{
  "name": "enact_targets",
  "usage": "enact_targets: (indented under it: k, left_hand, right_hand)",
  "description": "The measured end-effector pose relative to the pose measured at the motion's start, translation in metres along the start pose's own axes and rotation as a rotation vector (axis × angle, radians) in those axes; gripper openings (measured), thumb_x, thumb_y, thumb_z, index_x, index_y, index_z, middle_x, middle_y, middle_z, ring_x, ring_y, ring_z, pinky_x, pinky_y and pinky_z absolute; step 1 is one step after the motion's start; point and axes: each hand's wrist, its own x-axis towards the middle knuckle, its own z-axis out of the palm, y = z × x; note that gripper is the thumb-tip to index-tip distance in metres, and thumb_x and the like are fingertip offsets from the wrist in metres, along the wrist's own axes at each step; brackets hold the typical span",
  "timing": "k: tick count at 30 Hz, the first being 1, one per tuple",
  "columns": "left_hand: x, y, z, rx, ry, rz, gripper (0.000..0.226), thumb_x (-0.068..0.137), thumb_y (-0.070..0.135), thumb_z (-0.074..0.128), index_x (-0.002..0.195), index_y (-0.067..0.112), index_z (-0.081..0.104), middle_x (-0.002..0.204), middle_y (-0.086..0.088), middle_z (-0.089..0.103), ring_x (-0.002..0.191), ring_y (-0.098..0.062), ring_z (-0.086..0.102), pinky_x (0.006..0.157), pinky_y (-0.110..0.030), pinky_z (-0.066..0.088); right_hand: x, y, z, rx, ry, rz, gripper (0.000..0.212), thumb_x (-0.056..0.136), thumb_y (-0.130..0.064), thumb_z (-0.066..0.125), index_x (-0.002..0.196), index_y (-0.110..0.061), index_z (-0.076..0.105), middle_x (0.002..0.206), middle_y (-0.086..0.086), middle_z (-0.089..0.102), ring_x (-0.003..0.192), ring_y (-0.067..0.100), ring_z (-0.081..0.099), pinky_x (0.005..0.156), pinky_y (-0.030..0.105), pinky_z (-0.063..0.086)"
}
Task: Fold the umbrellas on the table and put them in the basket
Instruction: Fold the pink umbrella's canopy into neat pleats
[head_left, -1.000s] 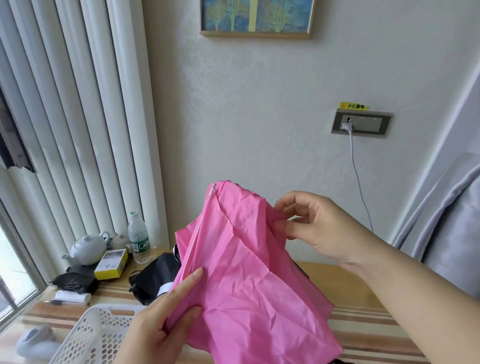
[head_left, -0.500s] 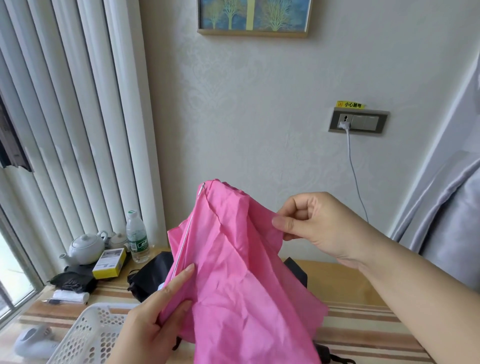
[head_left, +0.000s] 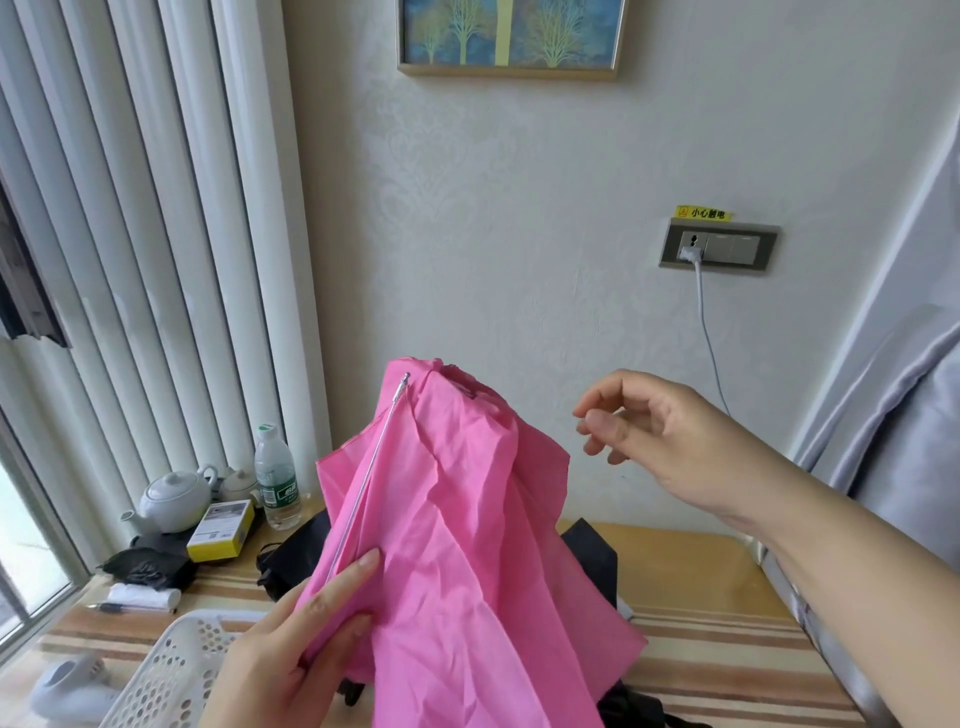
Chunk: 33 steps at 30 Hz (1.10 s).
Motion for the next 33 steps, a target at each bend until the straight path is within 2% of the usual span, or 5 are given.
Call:
enact_targets:
  k: [11, 19, 23, 30, 33]
  left_hand:
    - [0.001, 0.008, -0.002, 0.178, -0.068, 0.111, 0.07, 0.075, 0.033, 0.051, 0.138, 0.056, 0.031, 0.116, 0.028, 0.058, 0.091, -0.011, 0.049, 0.068, 0.016, 0.016]
    - [0.002, -0.001, 0.008, 0.204, -0.272, -0.041, 0.052, 0.079, 0.039, 0.047, 0.127, 0.061, 0.044, 0.098, 0.016, 0.069, 0.069, 0.006, 0.055, 0.058, 0.009, 0.032]
    - [0.004, 0.006, 0.006, 0.22, -0.25, 0.162, 0.066, 0.074, 0.031, 0.055, 0.132, 0.057, 0.039, 0.107, 0.031, 0.058, 0.086, 0.035, 0.034, 0.07, 0.017, 0.015]
    - [-0.009, -0.008, 0.007, 0.165, -0.109, -0.015, 0.094, 0.064, 0.048, 0.058, 0.144, 0.054, 0.009, 0.049, 0.008, 0.052, 0.05, 0.026, 0.042, 0.057, 0.01, 0.031]
    - [-0.019, -0.031, 0.017, -0.104, -0.186, -0.238, 0.085, 0.061, 0.074, 0.058, 0.129, 0.074, 0.007, 0.093, 0.014, 0.071, 0.066, -0.003, 0.068, 0.069, -0.016, 0.053]
  right_hand:
    - [0.005, 0.005, 0.021, -0.061, 0.123, 0.106, 0.055, 0.07, -0.068, 0.044, 0.114, -0.037, 0.053, 0.11, -0.015, 0.058, 0.093, -0.002, 0.061, 0.082, 0.023, 0.049]
    - [-0.003, -0.011, 0.055, -0.807, 0.002, -0.605, 0.056, 0.08, -0.062, 0.05, 0.133, -0.046, 0.04, 0.143, -0.013, 0.029, 0.138, 0.012, 0.019, 0.111, 0.034, 0.013]
    - [0.013, 0.01, 0.041, -0.973, -0.205, -0.344, 0.085, 0.072, -0.06, 0.07, 0.141, -0.055, 0.021, 0.156, -0.021, 0.009, 0.146, 0.011, -0.008, 0.116, 0.04, -0.006]
    - [0.01, 0.011, 0.031, -0.08, -0.278, -0.003, 0.079, 0.062, -0.02, 0.09, 0.12, -0.053, 0.047, 0.116, -0.03, 0.06, 0.109, -0.011, 0.056, 0.095, 0.018, 0.047]
    - [0.009, 0.012, 0.036, -0.028, -0.231, -0.02, 0.056, 0.067, -0.015, 0.086, 0.111, -0.038, 0.06, 0.11, -0.02, 0.067, 0.103, -0.002, 0.063, 0.094, 0.024, 0.051]
